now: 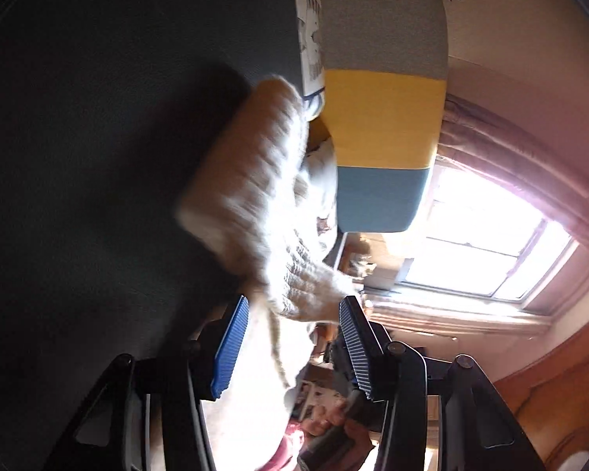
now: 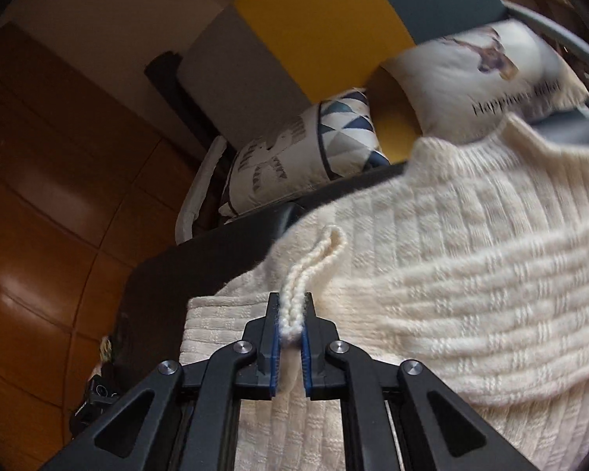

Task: Fold clothes

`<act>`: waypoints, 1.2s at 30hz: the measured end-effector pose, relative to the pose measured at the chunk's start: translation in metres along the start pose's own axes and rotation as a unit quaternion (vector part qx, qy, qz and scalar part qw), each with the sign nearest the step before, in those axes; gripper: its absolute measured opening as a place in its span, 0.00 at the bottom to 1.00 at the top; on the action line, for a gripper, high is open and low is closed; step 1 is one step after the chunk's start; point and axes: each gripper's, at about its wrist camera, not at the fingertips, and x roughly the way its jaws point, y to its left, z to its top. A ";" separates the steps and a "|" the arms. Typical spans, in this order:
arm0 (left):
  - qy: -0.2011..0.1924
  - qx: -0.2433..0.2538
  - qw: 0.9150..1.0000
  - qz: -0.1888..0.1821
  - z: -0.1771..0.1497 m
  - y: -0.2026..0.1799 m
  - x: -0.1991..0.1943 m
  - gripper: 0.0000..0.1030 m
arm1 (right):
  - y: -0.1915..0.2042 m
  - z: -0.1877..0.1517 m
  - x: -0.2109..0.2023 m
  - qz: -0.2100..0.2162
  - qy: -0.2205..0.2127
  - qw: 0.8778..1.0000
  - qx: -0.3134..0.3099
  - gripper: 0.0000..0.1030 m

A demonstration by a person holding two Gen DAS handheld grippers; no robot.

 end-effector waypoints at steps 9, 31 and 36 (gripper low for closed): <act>-0.011 -0.022 1.000 -0.018 -0.019 -0.016 0.062 0.51 | 0.093 0.051 -0.041 -0.002 -0.023 0.990 -0.138 0.07; -0.065 -0.002 0.994 0.085 0.013 -0.009 0.106 0.53 | -0.103 0.052 -0.144 -0.062 -0.087 0.994 0.015 0.07; -0.069 -0.029 0.995 0.059 0.017 -0.011 0.110 0.54 | -0.155 0.021 -0.128 -0.056 -0.064 0.994 0.068 0.07</act>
